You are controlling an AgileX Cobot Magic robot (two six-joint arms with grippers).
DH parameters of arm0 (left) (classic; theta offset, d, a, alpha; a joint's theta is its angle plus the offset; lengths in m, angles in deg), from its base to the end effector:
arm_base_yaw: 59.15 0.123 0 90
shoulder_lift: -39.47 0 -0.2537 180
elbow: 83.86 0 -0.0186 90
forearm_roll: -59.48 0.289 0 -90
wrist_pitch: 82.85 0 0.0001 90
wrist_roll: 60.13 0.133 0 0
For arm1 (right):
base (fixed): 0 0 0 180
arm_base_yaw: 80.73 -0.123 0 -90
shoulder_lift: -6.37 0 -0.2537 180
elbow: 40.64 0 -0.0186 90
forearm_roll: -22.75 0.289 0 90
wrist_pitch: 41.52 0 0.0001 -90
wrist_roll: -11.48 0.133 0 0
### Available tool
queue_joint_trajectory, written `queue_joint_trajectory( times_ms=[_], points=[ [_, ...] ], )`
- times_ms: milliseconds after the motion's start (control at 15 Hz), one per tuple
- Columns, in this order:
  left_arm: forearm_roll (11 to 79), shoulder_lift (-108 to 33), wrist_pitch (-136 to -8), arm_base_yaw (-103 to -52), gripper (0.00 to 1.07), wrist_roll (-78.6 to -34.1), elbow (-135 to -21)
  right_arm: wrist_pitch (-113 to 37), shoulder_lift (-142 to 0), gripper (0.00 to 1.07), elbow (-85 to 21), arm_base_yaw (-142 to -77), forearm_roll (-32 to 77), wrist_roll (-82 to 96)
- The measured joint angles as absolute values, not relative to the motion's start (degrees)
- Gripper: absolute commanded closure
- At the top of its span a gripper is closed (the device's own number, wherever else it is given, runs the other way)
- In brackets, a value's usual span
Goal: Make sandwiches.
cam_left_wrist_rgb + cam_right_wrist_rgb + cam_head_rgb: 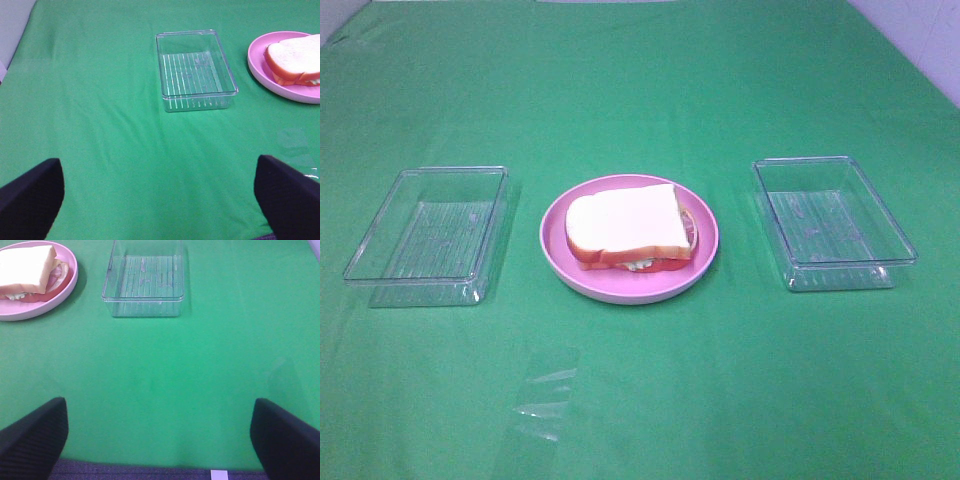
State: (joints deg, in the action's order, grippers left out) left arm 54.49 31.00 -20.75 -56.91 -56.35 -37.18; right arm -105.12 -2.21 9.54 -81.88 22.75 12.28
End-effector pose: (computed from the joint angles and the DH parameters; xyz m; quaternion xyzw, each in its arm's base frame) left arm 0.0939 -0.0066 0.2802 0.0141 0.8529 -0.0161 0.5217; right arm 0.0989 0.0020 0.2554 -0.0027 0.8761 0.0082 0.4820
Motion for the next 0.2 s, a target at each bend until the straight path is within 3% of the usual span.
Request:
queue_joint_trajectory(
  times_ms=[200],
  points=[
    [54.5,31.0,-20.7,-56.9,0.11,-56.3,-37.2,-105.1,-2.2,0.14,9.5,-81.9,22.7,12.3]
  ],
)
